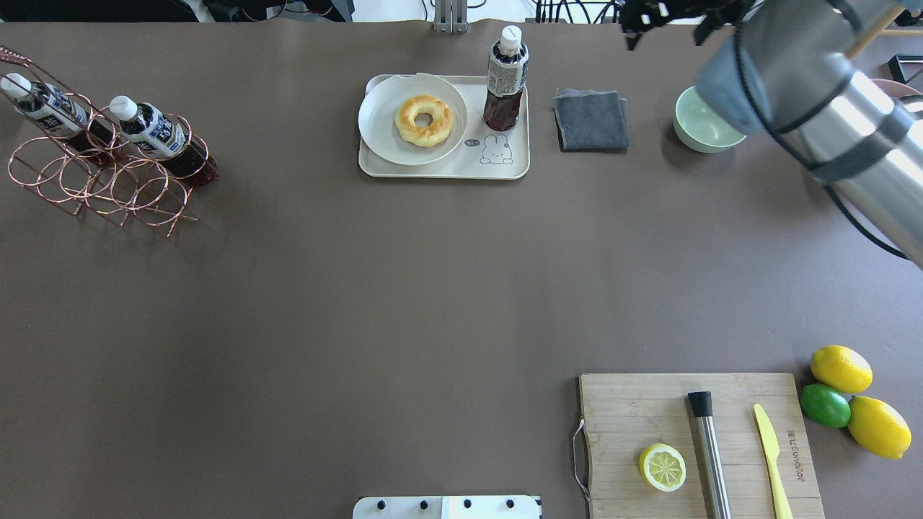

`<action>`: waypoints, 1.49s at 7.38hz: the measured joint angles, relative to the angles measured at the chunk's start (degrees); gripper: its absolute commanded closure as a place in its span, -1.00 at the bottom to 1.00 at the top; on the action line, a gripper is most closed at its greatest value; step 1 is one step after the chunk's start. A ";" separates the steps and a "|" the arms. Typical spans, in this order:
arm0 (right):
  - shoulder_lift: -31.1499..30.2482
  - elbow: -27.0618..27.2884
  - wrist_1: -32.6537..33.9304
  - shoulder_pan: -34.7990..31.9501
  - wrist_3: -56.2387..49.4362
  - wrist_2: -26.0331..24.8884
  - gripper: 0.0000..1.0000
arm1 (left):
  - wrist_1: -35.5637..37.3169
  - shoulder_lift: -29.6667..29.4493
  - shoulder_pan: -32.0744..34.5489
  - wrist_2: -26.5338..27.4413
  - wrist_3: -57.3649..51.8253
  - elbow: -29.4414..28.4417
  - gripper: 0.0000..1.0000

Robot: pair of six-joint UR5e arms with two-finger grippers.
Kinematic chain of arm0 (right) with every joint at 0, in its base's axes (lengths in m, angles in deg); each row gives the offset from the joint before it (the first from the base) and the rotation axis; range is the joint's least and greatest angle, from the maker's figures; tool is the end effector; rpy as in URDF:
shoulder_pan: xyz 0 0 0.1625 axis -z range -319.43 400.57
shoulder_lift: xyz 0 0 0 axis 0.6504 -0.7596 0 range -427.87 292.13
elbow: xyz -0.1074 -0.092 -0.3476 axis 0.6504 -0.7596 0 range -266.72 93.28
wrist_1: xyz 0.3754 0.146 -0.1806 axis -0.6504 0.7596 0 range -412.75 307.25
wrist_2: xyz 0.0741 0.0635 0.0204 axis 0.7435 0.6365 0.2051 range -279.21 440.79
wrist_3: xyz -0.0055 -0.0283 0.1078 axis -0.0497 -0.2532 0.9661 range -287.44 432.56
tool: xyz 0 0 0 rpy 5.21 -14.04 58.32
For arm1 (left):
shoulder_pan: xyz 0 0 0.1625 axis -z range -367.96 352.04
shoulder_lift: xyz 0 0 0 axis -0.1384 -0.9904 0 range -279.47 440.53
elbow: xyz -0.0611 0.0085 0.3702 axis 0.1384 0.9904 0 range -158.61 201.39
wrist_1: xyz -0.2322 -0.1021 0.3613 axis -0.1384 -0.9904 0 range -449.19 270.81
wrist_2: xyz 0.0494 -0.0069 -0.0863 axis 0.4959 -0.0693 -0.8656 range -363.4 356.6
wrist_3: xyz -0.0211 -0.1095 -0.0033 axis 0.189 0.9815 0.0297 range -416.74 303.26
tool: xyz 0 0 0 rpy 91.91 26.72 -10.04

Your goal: Place tea on tray

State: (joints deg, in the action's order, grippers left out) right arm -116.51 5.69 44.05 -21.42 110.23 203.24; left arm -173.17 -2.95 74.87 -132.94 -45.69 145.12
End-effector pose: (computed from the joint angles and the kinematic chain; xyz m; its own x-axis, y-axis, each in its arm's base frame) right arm -0.2584 -0.6420 0.1684 0.6991 -0.1080 0.7069 -0.0659 0.9746 0.2141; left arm -0.0049 -0.4599 0.3871 0.7450 0.1414 -0.6519 0.0269 0.9701 0.2411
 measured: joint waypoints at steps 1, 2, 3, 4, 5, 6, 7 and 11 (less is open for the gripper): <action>-8.81 6.59 1.30 -3.81 -6.99 2.97 -1.00 | 0.20 0.00 2.19 -0.80 -2.74 -1.08 -0.93; -16.97 10.58 1.72 -7.84 -15.09 5.70 -1.00 | 1.24 -0.05 4.88 -1.88 -6.92 -2.50 -0.93; -24.12 12.10 1.79 -12.13 -24.93 7.88 -1.00 | 3.68 -0.08 7.50 -2.52 -11.69 -3.52 -0.93; -29.29 12.22 2.01 -16.33 -33.84 9.68 -1.00 | 6.90 -0.13 10.37 -3.05 -16.59 -4.31 -0.93; -33.87 12.10 2.16 -19.84 -41.16 10.65 -1.00 | 9.94 -0.11 12.96 -4.32 -20.76 -5.36 -0.93; -37.90 11.85 2.33 -23.01 -46.88 11.42 -1.00 | 12.50 0.06 14.68 -5.96 -23.16 -6.14 -0.93; -41.24 11.71 2.66 -25.47 -51.35 12.05 -1.00 | 13.87 0.53 15.85 -6.82 -25.20 -7.61 -0.93; -46.27 11.64 2.99 -32.19 -55.59 12.59 -1.00 | 14.40 3.03 20.06 -7.25 -31.48 -11.92 -0.95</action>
State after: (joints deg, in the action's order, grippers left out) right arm -162.78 17.34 47.04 -53.61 54.64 215.83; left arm -158.77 0.08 94.93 -140.19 -77.17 133.19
